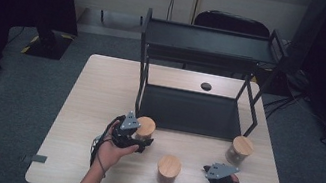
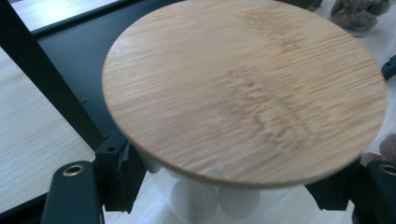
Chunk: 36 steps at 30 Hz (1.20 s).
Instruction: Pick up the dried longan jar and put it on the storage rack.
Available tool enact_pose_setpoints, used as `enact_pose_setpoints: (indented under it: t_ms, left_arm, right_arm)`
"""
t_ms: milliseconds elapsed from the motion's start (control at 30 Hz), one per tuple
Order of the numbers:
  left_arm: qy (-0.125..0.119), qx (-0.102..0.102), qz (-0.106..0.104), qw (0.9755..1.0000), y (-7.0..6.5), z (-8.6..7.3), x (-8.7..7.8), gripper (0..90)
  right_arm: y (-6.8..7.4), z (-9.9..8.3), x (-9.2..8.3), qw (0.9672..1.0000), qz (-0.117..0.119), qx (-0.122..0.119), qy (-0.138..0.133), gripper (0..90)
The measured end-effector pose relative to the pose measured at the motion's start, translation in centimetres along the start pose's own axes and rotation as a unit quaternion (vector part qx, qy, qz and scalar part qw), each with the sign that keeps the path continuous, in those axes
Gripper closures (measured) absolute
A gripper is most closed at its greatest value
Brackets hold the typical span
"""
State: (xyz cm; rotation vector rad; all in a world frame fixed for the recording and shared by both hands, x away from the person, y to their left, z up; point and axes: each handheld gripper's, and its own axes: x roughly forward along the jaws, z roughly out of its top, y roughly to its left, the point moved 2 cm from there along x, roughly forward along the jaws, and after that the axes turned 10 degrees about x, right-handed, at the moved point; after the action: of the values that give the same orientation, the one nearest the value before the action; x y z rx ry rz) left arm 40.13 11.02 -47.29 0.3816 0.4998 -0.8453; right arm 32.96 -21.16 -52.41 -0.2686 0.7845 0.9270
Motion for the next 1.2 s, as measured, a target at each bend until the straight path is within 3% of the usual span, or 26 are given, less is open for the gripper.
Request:
enact_pose_setpoints:
  t_ms: [1200]
  left_arm:
    - [-0.003, -0.001, 0.004, 1.0000, 0.4, 3.3, 3.8, 25.8]
  right_arm:
    - [0.0, 0.0, 0.0, 1.0000, 0.000, 0.000, 0.000, 0.0]
